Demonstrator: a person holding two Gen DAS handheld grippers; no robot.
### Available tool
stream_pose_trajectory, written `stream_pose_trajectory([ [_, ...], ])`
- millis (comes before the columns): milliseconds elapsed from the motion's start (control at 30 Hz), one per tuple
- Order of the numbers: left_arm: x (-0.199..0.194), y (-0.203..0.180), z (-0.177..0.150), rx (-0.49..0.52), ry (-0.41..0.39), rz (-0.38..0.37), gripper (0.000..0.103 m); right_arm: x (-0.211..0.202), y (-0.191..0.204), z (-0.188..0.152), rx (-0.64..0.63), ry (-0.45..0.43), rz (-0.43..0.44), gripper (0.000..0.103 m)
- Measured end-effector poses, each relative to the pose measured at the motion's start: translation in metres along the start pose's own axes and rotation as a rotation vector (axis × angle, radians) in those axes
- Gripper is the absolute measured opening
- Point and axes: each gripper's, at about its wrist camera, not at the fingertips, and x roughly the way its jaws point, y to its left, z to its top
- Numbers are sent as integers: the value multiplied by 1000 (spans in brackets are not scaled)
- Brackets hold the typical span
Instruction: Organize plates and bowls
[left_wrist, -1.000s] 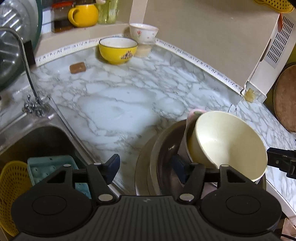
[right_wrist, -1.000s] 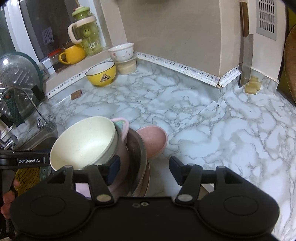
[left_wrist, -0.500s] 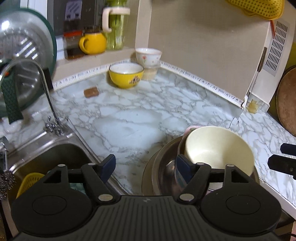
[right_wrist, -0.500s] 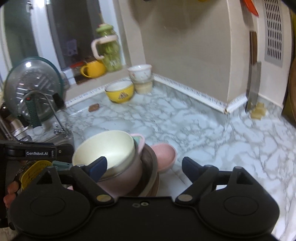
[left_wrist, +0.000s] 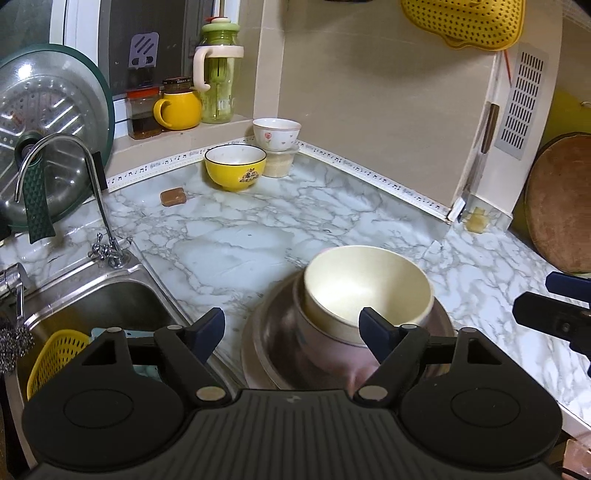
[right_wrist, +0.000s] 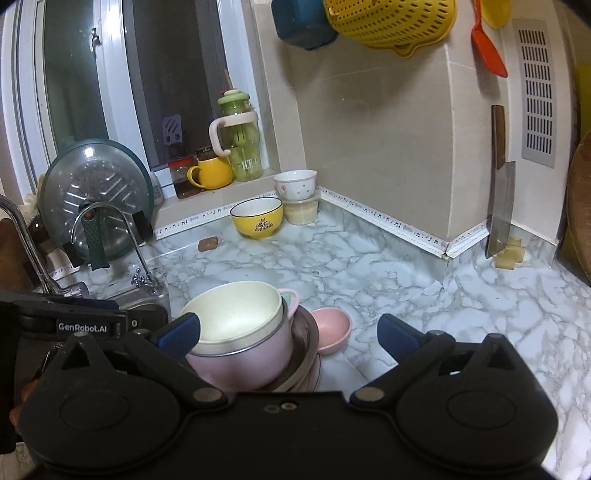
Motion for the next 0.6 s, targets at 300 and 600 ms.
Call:
stream_pose_trajectory([
  [300,-27,-18,-22,-17,-29,-3,103,-23,-5,-13,17,-11,-1,103],
  [600,-51,-47,-41,37,-58,-23,103,-46,-7,-26,17,-19,12,103],
])
